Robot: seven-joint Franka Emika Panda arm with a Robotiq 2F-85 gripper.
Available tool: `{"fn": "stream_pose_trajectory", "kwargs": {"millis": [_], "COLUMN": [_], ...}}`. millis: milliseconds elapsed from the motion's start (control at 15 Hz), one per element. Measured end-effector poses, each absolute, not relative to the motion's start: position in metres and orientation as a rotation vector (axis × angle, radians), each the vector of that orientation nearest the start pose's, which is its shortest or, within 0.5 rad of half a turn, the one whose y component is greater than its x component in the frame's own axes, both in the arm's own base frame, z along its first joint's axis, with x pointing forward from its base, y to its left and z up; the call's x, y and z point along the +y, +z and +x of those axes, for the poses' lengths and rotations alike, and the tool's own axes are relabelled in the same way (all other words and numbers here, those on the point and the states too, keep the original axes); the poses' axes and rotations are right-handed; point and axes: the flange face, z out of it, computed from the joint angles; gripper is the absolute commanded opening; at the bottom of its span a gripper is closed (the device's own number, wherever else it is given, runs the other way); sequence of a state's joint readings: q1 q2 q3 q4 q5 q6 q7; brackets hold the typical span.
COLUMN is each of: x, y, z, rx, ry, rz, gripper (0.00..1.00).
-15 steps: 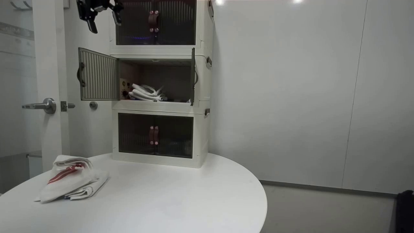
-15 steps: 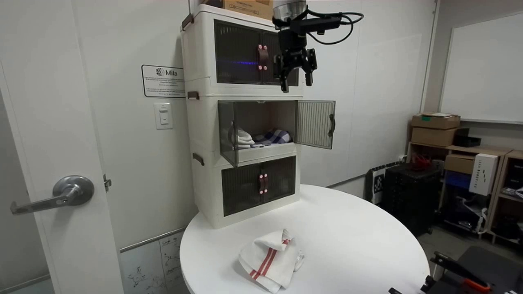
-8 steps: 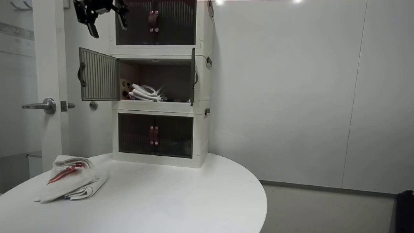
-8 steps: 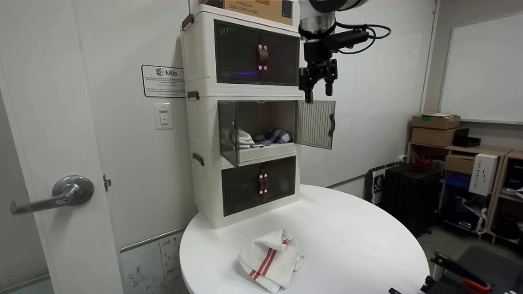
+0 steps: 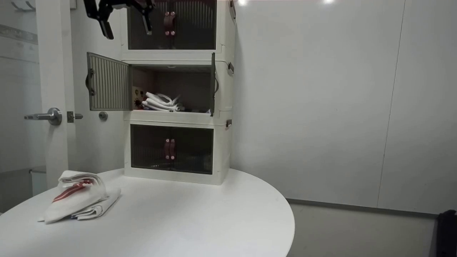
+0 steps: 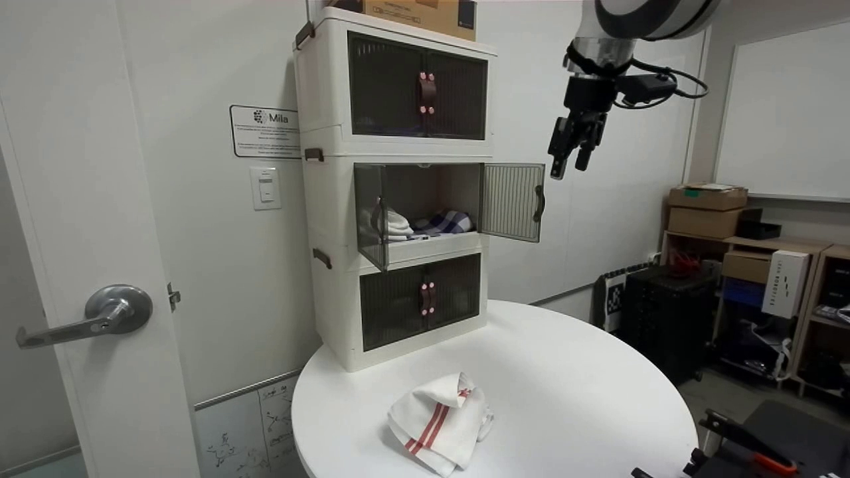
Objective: Open the middle left cabinet door
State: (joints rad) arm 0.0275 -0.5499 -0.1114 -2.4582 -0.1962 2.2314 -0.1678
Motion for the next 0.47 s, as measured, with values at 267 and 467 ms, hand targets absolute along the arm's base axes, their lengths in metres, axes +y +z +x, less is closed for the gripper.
{"fn": "stream_pose_trajectory", "kwargs": {"millis": [267,467], "x": [-0.0459,-0.0433], "y": [0.5201,0.5175], "z": [0.4056,0.4075], "rx": [-0.305,-0.314], "ry": [-0.505,-0.494], "rz": [-3.24,-3.243], "gripper": [1.0,1.0]}}
